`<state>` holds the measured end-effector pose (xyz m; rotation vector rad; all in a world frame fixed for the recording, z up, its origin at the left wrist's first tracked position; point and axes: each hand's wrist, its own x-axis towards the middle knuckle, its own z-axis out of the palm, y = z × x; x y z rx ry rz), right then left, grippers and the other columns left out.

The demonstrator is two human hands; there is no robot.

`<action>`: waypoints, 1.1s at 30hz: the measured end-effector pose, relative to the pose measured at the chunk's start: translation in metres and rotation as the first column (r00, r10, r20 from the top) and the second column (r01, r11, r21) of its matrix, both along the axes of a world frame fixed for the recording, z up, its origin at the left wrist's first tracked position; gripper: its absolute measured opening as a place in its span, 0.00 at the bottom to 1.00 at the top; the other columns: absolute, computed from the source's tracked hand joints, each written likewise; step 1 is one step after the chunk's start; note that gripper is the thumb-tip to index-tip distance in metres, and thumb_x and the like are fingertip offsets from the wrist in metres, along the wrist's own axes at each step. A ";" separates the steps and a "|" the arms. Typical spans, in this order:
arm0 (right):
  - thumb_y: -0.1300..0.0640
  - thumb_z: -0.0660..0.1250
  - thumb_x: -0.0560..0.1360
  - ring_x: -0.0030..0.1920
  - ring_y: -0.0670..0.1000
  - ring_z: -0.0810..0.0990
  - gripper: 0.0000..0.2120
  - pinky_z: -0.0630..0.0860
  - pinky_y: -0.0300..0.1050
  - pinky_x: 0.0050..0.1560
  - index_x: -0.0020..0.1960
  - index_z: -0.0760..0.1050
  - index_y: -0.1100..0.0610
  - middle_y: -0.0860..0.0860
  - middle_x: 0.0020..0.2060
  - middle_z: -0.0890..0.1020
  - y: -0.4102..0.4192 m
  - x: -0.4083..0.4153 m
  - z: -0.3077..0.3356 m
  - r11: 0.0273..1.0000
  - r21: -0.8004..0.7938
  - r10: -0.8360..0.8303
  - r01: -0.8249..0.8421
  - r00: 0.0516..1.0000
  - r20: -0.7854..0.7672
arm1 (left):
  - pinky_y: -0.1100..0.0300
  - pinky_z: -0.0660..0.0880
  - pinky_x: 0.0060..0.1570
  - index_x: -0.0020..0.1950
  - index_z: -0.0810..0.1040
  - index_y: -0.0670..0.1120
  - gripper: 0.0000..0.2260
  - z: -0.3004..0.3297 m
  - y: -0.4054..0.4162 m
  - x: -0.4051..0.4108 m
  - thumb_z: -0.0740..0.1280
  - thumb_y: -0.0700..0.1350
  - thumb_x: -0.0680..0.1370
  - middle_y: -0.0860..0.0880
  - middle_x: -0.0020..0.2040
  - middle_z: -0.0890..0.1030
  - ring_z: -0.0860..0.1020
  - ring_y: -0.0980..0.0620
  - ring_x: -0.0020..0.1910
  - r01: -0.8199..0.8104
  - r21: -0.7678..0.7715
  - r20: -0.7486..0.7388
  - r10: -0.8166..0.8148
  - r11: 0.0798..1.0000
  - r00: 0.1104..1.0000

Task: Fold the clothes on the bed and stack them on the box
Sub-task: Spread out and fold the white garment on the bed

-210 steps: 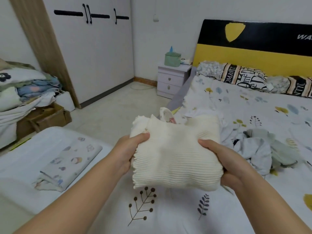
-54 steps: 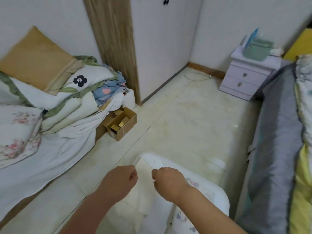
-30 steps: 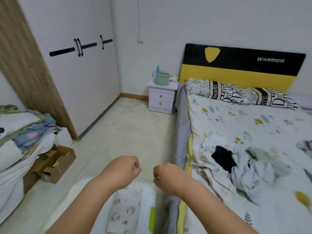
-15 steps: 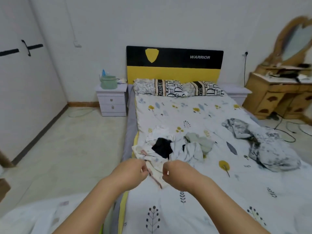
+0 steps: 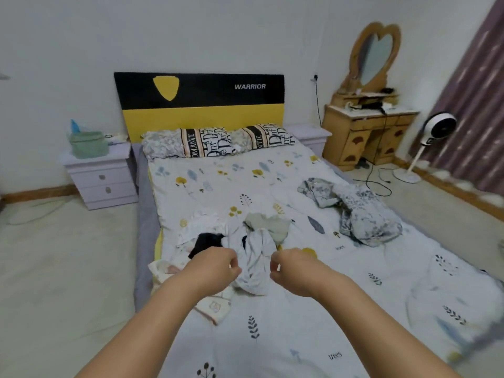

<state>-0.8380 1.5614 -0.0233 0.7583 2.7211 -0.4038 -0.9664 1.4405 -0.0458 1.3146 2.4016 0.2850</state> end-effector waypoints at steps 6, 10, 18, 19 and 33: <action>0.55 0.58 0.79 0.56 0.57 0.76 0.14 0.74 0.49 0.54 0.59 0.74 0.60 0.57 0.57 0.78 0.040 0.002 -0.004 0.999 -0.033 -0.040 0.040 0.999 -0.001 | 0.59 0.69 0.40 0.47 0.72 0.50 0.06 -0.003 0.041 -0.004 0.59 0.50 0.80 0.52 0.43 0.75 0.73 0.52 0.41 0.025 -0.012 -0.007 -0.025 1.000 1.000; 0.54 0.58 0.79 0.55 0.56 0.76 0.13 0.74 0.47 0.53 0.59 0.74 0.58 0.55 0.57 0.77 0.074 -0.007 -0.009 0.999 -0.032 -0.012 0.012 1.000 0.011 | 0.60 0.68 0.39 0.47 0.73 0.48 0.07 -0.007 0.067 -0.009 0.59 0.49 0.80 0.52 0.41 0.74 0.73 0.51 0.41 -0.012 -0.020 0.007 0.012 1.000 1.000; 0.52 0.57 0.80 0.54 0.54 0.76 0.13 0.70 0.43 0.47 0.60 0.73 0.56 0.54 0.58 0.76 0.169 -0.017 -0.031 0.990 -0.041 0.136 -0.135 0.990 0.029 | 0.62 0.70 0.41 0.49 0.72 0.49 0.06 -0.031 0.132 0.005 0.58 0.50 0.80 0.51 0.48 0.75 0.74 0.53 0.44 -0.203 -0.057 0.037 0.205 0.978 0.978; 0.52 0.57 0.80 0.55 0.54 0.76 0.13 0.70 0.43 0.47 0.60 0.73 0.56 0.54 0.58 0.76 0.181 -0.016 -0.037 0.986 -0.047 0.162 -0.160 0.986 0.035 | 0.64 0.68 0.38 0.48 0.71 0.50 0.06 -0.037 0.140 0.008 0.58 0.50 0.80 0.51 0.47 0.75 0.73 0.53 0.44 -0.231 -0.057 0.037 0.233 0.971 0.972; 0.54 0.56 0.80 0.48 0.54 0.73 0.14 0.71 0.44 0.49 0.63 0.72 0.57 0.50 0.42 0.70 0.290 0.003 -0.149 0.922 -0.120 0.384 -0.367 0.904 0.186 | 0.65 0.66 0.36 0.51 0.71 0.50 0.06 -0.167 0.219 0.091 0.58 0.50 0.80 0.53 0.47 0.72 0.71 0.53 0.45 -0.456 -0.184 0.169 0.485 0.871 0.858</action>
